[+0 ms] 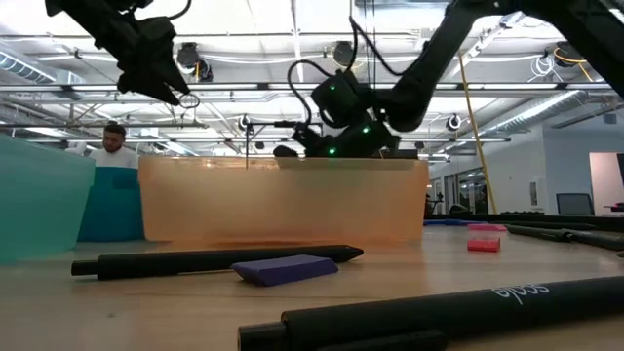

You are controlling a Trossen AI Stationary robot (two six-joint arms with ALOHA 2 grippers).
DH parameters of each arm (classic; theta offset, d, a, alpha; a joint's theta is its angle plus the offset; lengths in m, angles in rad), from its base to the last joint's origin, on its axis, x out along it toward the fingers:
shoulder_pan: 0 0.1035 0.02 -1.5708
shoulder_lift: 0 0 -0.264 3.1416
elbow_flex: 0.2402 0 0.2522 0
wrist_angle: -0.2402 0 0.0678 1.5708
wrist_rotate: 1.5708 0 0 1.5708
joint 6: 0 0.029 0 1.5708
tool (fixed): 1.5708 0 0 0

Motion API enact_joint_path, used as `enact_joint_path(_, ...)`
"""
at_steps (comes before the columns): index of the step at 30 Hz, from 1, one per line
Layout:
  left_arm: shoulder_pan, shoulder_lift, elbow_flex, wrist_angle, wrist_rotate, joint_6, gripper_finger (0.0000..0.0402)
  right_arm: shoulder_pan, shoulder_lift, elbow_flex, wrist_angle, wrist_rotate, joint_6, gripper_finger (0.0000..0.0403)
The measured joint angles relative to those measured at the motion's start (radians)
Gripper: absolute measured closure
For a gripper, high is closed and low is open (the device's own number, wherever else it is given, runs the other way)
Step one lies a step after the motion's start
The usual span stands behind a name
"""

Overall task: Sort crayons/erasers/pens/pencils in bins
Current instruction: Put the red eraser into the blue bin, then adjust the orange bin

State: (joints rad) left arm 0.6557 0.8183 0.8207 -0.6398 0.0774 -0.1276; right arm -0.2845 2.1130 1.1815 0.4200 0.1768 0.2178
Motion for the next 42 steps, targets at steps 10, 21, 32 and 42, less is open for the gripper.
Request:
enact_joint_path(10,-0.018,0.012,0.0,0.006,0.004,-0.041,0.0158,-0.025,0.025,0.106,-0.245,-0.061,0.073,0.0208)
enact_joint_path(21,-0.036,0.012,0.0,0.009,-0.004,-0.055,0.0158,0.005,-0.095,0.115,-0.353,-0.096,0.022,0.0211)
enact_joint_path(32,-0.037,0.012,0.0,0.016,-0.009,-0.07,0.0158,0.097,-0.208,0.116,-0.36,-0.098,0.06,0.0211)
enact_joint_path(42,-0.037,0.012,0.0,0.028,-0.009,-0.073,0.0158,0.249,-0.241,0.118,-0.416,-0.337,0.08,0.0211)
